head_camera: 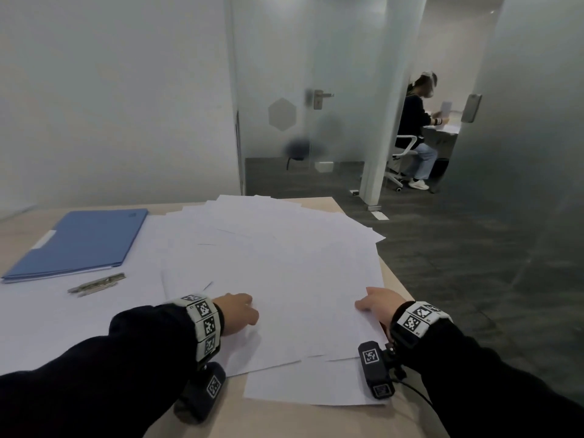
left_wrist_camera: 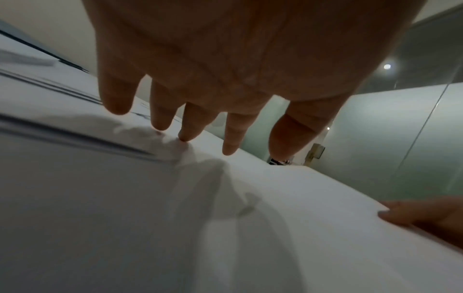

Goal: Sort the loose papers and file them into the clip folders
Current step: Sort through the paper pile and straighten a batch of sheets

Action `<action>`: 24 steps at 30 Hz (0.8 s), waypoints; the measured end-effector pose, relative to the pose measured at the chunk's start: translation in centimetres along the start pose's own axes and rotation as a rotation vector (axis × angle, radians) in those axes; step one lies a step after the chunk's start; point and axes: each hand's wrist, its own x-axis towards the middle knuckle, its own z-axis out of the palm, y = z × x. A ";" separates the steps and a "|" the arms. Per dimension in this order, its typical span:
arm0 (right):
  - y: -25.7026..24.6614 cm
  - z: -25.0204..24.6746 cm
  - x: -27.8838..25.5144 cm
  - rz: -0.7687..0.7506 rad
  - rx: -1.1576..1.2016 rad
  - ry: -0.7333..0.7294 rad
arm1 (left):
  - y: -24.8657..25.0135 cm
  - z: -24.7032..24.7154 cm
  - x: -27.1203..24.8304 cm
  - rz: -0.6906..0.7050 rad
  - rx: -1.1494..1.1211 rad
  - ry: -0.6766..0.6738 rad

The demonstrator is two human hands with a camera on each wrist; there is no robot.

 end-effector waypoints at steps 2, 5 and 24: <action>-0.4 1.0 0.3 0.003 0.095 -0.027 | 0.0 0.5 -0.6 0.017 0.140 -0.045; -1.5 2.4 -0.4 -0.016 0.178 -0.006 | 0.5 1.7 -0.9 0.072 0.227 -0.060; -2.8 3.6 -3.2 -0.056 0.345 -0.016 | 1.1 2.3 -1.9 0.071 0.123 -0.051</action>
